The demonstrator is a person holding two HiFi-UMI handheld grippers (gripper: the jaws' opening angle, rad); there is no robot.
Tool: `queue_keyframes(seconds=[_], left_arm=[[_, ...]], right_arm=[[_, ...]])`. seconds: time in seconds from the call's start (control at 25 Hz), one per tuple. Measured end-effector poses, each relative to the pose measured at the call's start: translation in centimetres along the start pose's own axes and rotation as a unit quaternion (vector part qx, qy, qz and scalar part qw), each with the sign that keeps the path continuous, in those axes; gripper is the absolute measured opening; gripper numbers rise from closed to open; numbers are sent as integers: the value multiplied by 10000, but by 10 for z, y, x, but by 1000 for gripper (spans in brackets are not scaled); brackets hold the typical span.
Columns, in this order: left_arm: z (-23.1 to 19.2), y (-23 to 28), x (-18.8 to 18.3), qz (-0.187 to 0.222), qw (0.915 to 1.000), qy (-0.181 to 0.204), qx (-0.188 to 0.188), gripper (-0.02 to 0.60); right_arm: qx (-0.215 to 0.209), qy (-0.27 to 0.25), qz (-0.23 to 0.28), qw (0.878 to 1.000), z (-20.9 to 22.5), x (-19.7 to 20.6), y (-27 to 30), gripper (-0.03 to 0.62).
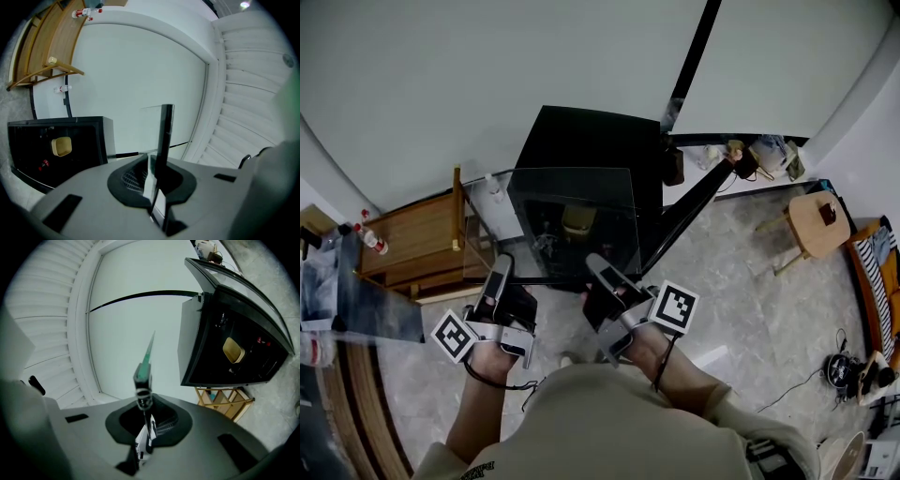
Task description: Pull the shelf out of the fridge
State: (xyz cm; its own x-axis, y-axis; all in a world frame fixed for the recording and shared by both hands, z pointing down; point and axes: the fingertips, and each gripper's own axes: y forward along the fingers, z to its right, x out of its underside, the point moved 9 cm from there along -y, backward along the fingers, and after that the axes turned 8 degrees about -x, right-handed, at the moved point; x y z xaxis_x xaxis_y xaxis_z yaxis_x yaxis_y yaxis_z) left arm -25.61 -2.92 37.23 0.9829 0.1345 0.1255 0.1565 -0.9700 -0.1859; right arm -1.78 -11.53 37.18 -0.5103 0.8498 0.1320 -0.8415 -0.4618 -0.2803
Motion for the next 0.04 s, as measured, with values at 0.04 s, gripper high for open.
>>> queue_keyframes(seconds=[0.04], left_arm=[[-1, 0, -1, 6, 10000, -15, -11, 23]], right_arm=[[10, 1, -3, 10000, 1, 0, 1, 5]])
